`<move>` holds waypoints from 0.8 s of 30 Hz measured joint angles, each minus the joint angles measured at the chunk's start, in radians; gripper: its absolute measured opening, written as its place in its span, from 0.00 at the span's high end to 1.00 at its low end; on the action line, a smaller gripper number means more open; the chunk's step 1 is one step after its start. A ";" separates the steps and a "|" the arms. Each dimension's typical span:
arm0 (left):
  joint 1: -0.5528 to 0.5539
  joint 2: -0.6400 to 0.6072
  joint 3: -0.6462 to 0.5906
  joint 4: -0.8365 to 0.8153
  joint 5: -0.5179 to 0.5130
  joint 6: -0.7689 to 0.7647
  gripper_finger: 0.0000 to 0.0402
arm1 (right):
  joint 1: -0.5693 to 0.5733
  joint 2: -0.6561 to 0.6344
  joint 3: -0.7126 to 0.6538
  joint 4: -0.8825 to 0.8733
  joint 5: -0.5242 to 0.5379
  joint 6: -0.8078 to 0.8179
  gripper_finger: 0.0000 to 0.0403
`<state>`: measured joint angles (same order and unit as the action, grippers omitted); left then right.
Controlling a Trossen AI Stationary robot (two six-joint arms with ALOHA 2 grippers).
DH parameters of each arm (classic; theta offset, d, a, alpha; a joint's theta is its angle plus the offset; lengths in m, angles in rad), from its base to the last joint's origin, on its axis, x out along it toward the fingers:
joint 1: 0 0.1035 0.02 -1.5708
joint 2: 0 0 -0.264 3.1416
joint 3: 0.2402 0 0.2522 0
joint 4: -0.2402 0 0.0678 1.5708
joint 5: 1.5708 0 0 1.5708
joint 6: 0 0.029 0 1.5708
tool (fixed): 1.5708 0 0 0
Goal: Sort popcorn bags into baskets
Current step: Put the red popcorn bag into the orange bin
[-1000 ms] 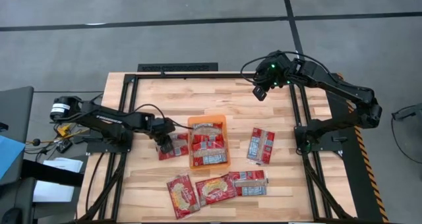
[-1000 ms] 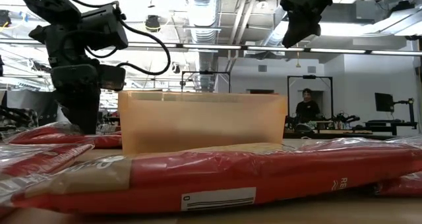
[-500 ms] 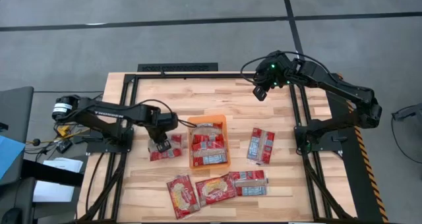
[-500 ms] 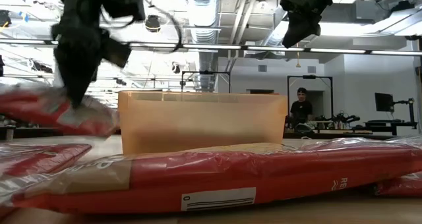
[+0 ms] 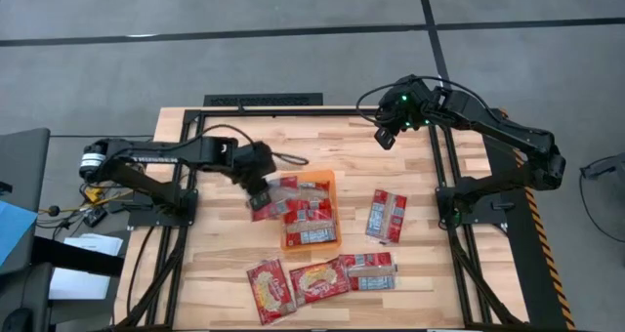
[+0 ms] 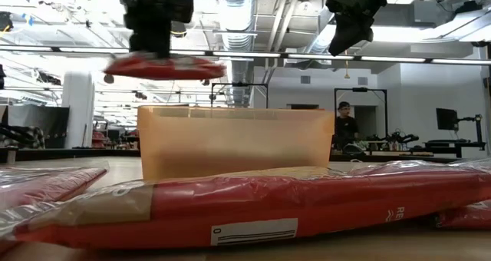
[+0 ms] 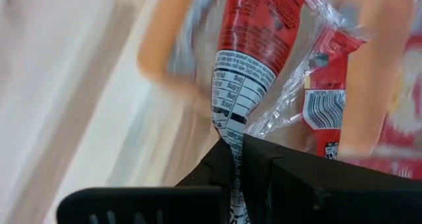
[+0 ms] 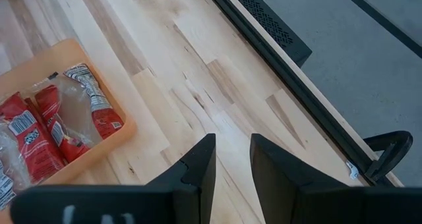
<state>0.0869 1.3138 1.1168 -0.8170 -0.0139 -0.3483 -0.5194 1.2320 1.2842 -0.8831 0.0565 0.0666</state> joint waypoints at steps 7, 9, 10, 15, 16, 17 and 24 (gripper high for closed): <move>0.064 0.111 0.002 0.162 0.004 0.125 1.00 | -0.002 0.000 0.000 -0.003 0.000 0.003 0.71; 0.075 0.159 0.020 0.192 0.006 0.156 1.00 | -0.006 0.000 0.000 -0.003 0.000 0.004 0.71; 0.077 0.181 0.033 0.199 0.005 0.168 1.00 | -0.006 0.000 0.000 -0.005 0.000 0.004 0.71; 0.085 0.292 0.129 0.212 0.002 0.240 1.00 | -0.007 0.000 0.000 -0.007 -0.001 0.004 0.71; 0.085 0.310 0.144 0.209 0.001 0.252 1.00 | -0.007 0.000 0.000 -0.007 -0.001 0.004 0.71; 0.085 0.333 0.163 0.211 0.001 0.263 1.00 | -0.007 0.000 0.000 -0.007 -0.001 0.004 0.71; 0.085 0.443 0.214 0.211 -0.011 0.286 1.00 | -0.007 0.000 0.000 -0.015 -0.001 0.004 0.71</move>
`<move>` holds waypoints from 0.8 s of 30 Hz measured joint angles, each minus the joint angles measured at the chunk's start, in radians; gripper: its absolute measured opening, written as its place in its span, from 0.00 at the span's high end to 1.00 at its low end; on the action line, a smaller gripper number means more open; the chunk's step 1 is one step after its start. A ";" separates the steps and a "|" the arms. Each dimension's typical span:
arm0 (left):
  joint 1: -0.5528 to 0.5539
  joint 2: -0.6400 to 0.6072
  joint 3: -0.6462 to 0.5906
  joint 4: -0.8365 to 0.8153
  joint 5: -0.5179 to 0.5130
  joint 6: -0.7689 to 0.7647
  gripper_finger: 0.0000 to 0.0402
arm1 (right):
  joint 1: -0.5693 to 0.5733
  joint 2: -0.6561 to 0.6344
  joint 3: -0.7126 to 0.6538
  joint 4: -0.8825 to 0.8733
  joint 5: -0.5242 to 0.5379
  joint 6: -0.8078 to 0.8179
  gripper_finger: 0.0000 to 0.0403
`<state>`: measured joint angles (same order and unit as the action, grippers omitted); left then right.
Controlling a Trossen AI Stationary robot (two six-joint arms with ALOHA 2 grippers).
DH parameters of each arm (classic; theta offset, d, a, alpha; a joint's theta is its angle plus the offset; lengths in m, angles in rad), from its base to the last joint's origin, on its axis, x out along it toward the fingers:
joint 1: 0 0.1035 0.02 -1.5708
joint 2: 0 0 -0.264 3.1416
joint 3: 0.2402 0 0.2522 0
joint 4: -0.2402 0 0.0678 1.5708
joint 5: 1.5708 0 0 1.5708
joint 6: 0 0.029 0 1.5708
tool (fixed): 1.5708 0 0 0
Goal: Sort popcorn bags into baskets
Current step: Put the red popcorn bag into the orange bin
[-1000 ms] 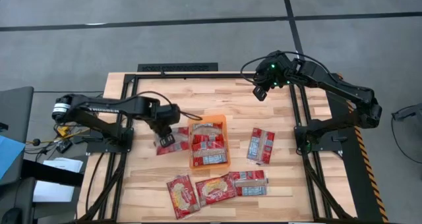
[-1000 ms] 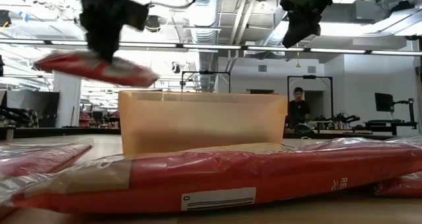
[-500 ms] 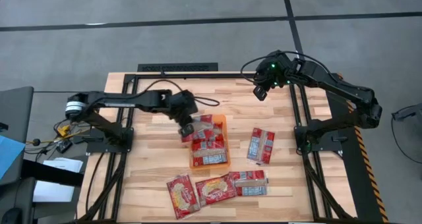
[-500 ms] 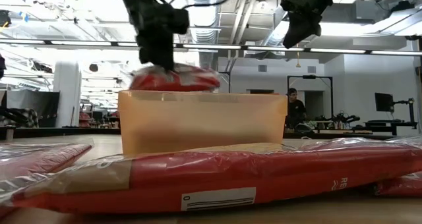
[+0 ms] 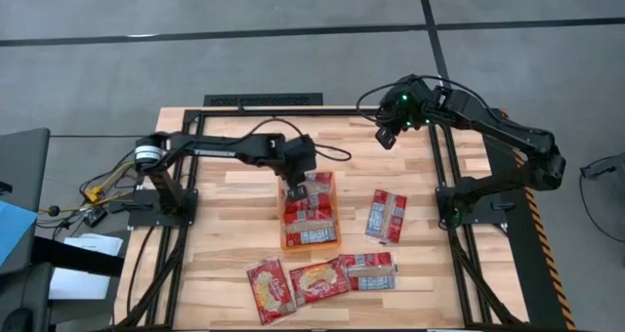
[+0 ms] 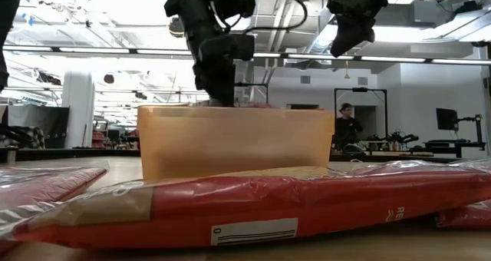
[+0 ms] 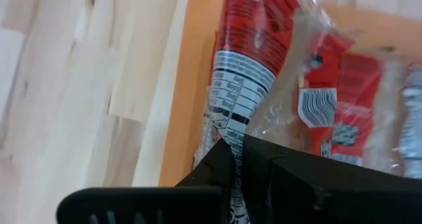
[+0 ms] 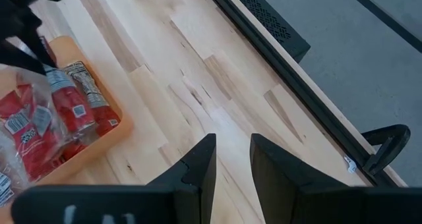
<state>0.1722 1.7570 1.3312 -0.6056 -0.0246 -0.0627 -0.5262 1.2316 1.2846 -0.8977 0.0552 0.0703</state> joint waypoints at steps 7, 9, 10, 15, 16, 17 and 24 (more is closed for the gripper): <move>-0.001 0.014 0.000 0.015 -0.102 -0.009 1.00 | 0.000 0.000 0.000 -0.011 0.000 -0.002 0.71; 0.000 0.012 0.000 0.012 -0.120 -0.010 0.98 | 0.000 0.000 0.000 -0.010 0.000 -0.016 0.71; 0.002 0.011 0.000 0.012 -0.105 -0.010 0.96 | 0.000 0.000 0.000 -0.011 -0.001 -0.023 0.71; 0.001 0.011 0.000 0.013 0.048 -0.020 0.83 | 0.000 0.000 0.000 -0.011 -0.001 -0.027 0.71; 0.000 0.011 0.000 0.013 0.055 -0.020 0.81 | 0.000 0.000 0.000 -0.011 -0.002 -0.027 0.71; 0.000 0.011 0.000 0.012 0.055 -0.024 0.78 | 0.000 0.000 0.000 -0.011 -0.002 -0.027 0.71; 0.013 0.011 0.000 -0.050 0.016 -0.022 0.60 | 0.000 0.000 0.000 -0.007 -0.002 -0.030 0.71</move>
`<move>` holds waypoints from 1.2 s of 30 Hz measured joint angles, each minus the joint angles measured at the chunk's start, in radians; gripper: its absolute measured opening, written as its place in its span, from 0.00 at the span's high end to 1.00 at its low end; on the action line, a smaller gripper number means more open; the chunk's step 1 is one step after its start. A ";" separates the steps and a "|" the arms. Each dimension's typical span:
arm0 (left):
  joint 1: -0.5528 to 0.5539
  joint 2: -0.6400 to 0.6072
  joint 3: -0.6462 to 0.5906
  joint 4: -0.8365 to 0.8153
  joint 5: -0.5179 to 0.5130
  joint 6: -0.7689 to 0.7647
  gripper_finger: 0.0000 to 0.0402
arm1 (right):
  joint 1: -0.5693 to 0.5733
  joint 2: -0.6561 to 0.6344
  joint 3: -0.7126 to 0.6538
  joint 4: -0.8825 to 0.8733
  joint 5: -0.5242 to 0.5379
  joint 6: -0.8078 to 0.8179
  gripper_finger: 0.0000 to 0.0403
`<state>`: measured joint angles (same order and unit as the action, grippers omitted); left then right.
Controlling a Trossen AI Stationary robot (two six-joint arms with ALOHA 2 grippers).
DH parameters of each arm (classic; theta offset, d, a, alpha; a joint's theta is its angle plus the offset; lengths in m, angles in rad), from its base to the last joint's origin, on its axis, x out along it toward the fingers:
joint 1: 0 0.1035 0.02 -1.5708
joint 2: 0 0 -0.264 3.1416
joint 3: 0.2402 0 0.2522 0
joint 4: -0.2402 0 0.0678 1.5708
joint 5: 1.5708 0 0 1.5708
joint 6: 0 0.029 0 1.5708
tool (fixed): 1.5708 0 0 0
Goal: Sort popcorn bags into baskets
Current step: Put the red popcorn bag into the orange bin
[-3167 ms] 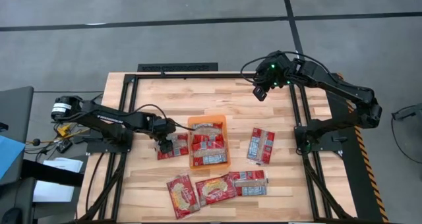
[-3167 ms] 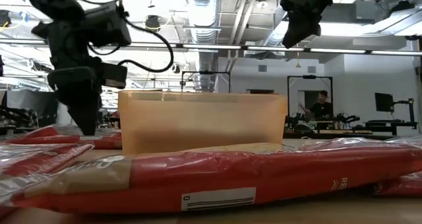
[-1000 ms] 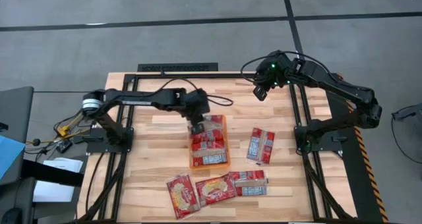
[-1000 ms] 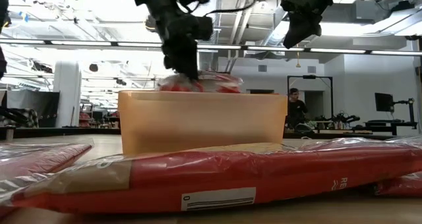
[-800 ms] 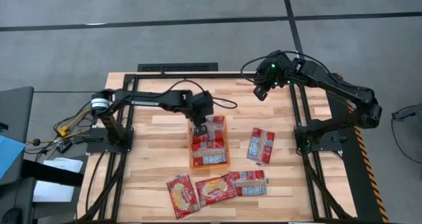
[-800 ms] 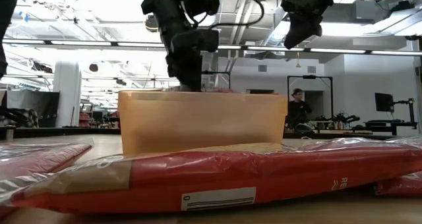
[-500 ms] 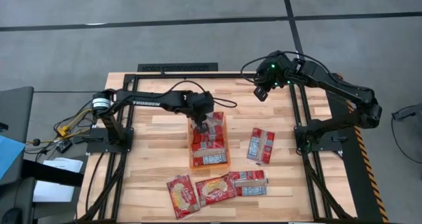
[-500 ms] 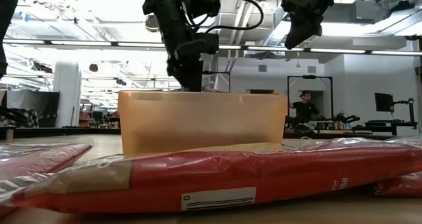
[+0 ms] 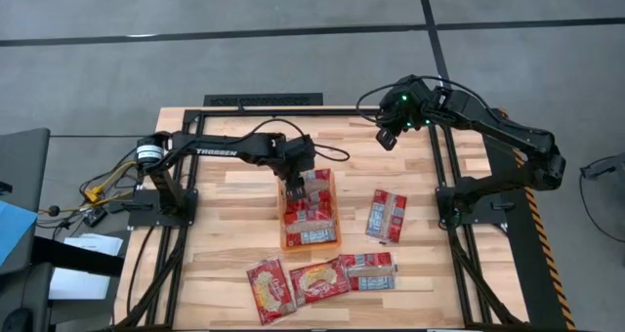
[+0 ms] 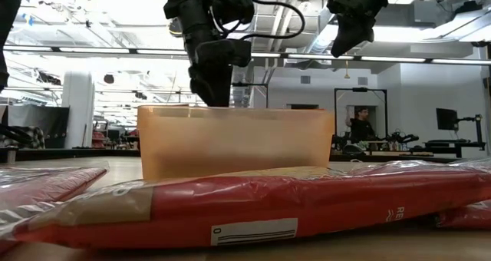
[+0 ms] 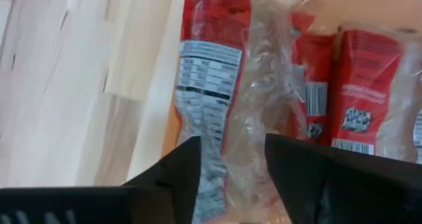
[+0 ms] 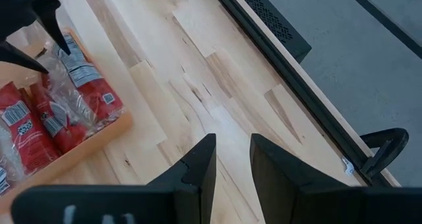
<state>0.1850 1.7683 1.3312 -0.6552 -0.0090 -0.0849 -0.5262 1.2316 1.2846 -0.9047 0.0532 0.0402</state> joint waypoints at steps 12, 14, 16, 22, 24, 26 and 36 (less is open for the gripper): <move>-0.009 -0.002 0.004 -0.009 0.053 0.018 0.58 | 0.000 0.000 0.000 0.000 0.000 0.000 0.71; -0.007 -0.007 0.020 -0.012 -0.060 -0.005 0.63 | 0.000 0.000 0.000 0.000 0.000 0.000 0.71; -0.006 -0.008 0.049 0.001 -0.188 -0.004 0.69 | 0.000 0.000 0.000 0.000 0.000 0.001 0.71; -0.007 -0.006 0.067 0.105 -0.253 0.039 0.97 | 0.000 0.000 0.000 -0.002 0.000 0.006 0.71; -0.008 0.001 0.067 0.106 -0.250 0.027 0.98 | 0.000 0.000 0.000 -0.011 0.000 0.011 0.71; -0.015 0.001 0.043 0.110 -0.263 0.014 0.99 | 0.000 0.000 0.000 -0.020 0.000 0.011 0.71; -0.048 0.002 -0.073 0.159 -0.285 -0.060 1.00 | -0.004 0.000 0.000 -0.029 0.001 0.007 0.71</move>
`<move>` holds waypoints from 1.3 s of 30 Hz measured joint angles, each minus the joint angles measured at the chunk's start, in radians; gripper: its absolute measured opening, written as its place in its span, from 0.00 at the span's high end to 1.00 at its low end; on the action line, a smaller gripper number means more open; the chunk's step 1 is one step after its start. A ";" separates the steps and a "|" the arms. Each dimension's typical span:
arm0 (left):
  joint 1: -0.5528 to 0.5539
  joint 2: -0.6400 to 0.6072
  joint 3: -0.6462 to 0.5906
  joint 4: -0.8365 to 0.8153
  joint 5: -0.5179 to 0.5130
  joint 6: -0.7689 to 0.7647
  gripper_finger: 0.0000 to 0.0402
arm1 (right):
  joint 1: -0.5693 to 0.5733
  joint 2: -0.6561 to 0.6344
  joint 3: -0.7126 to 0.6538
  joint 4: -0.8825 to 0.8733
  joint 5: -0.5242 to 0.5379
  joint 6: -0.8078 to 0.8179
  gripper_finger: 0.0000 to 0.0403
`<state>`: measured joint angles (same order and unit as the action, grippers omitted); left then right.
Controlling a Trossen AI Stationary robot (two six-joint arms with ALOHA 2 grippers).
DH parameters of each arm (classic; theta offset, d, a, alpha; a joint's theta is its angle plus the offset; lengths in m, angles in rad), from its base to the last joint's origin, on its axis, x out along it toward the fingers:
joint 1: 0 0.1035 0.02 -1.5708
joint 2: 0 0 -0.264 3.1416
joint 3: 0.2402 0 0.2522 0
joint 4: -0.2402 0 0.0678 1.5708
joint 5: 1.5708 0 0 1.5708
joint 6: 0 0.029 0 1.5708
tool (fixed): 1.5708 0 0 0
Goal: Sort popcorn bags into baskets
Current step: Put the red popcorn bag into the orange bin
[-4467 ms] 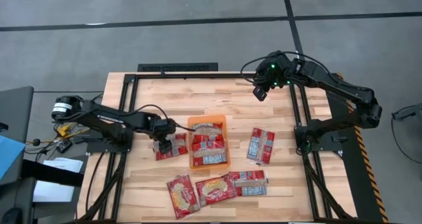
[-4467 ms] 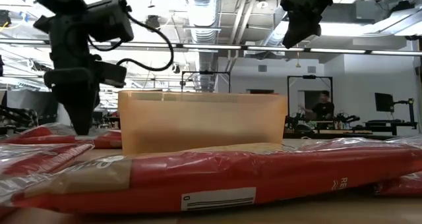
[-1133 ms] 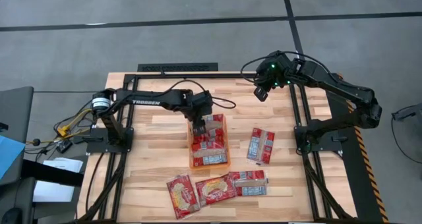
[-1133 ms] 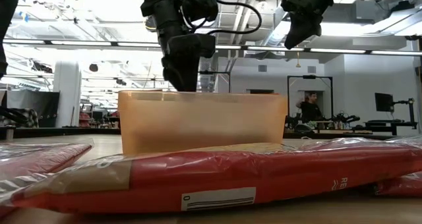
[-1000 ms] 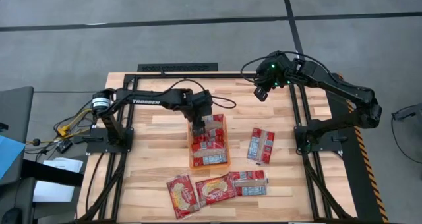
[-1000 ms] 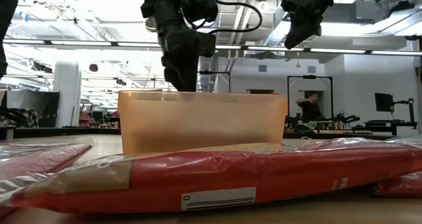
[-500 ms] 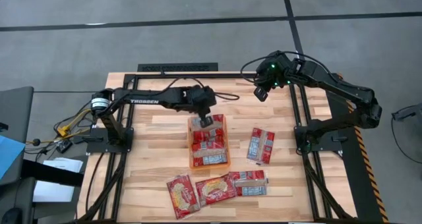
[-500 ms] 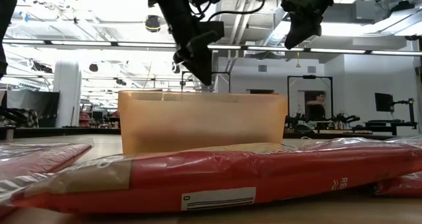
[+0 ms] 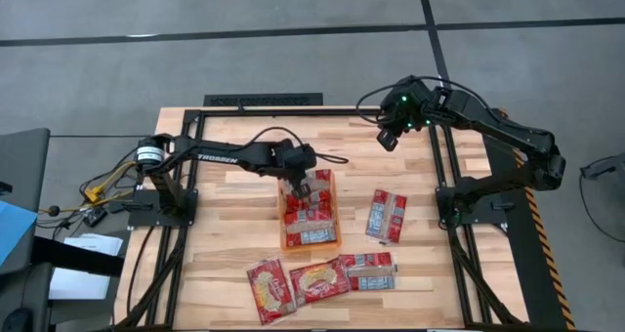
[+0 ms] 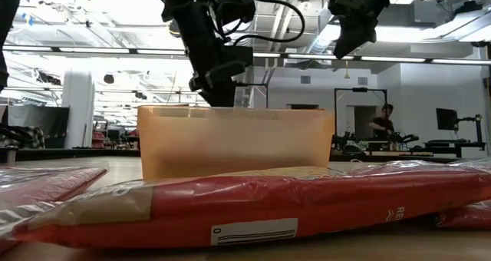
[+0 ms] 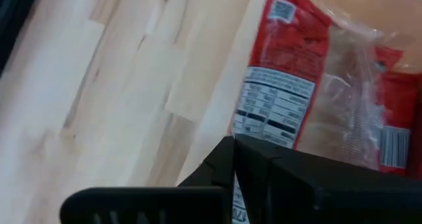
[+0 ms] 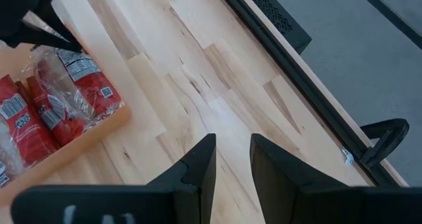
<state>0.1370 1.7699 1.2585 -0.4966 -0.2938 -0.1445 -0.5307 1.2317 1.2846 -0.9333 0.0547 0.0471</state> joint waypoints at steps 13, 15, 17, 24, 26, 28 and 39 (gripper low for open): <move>-0.012 0.000 -0.080 0.073 0.064 -0.026 1.00 | -0.009 0.000 0.000 -0.001 0.001 0.003 0.71; -0.014 0.000 -0.080 0.073 0.109 -0.002 1.00 | -0.009 0.000 0.000 -0.001 0.001 0.004 0.71; -0.014 0.007 -0.080 0.073 0.126 0.018 1.00 | -0.009 0.000 0.000 -0.001 0.001 0.004 0.71; -0.013 0.003 -0.081 0.086 0.101 0.010 1.00 | -0.009 0.000 0.000 -0.001 0.002 0.004 0.71; -0.014 -0.013 -0.065 0.085 0.093 0.002 1.00 | -0.009 0.000 0.000 -0.002 0.001 0.004 0.71; -0.014 -0.035 -0.041 0.052 0.102 -0.009 1.00 | -0.009 0.000 0.000 -0.002 0.001 0.004 0.71; -0.172 -0.263 -0.005 -0.547 0.459 -0.109 0.79 | -0.007 0.000 0.000 -0.012 -0.002 -0.047 0.71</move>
<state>-0.0354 1.5071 1.2537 -1.0435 0.1651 -0.2537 -0.5373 1.2320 1.2846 -0.9451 0.0529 -0.0002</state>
